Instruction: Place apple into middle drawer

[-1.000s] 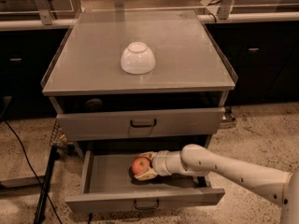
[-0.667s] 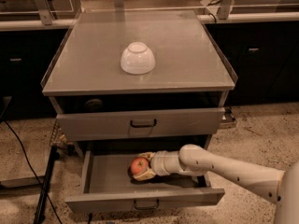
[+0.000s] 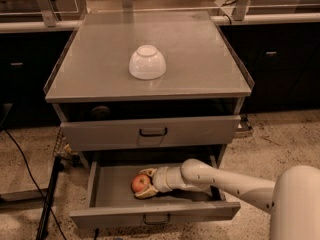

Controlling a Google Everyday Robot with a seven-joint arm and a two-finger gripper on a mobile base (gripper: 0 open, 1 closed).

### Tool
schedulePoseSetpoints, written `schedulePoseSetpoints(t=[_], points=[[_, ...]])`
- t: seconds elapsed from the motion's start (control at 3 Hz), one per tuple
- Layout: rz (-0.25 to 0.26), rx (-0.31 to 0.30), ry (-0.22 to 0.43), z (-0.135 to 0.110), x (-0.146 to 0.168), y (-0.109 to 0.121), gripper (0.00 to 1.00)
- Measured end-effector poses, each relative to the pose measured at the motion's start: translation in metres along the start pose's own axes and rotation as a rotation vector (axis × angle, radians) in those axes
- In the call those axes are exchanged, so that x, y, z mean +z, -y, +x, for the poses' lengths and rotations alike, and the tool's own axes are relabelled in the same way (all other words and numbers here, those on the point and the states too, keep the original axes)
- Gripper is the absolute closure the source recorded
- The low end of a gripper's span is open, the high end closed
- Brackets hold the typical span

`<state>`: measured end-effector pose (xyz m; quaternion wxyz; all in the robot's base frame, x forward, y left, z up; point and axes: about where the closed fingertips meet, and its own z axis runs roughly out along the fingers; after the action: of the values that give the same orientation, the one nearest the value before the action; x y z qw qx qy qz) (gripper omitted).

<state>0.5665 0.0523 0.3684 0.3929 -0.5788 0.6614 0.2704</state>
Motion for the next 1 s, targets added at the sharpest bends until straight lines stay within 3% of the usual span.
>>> schedulePoseSetpoints(t=[1.0], points=[[0.000, 0.000, 0.000, 0.0000, 0.0001, -0.0001, 0.26]])
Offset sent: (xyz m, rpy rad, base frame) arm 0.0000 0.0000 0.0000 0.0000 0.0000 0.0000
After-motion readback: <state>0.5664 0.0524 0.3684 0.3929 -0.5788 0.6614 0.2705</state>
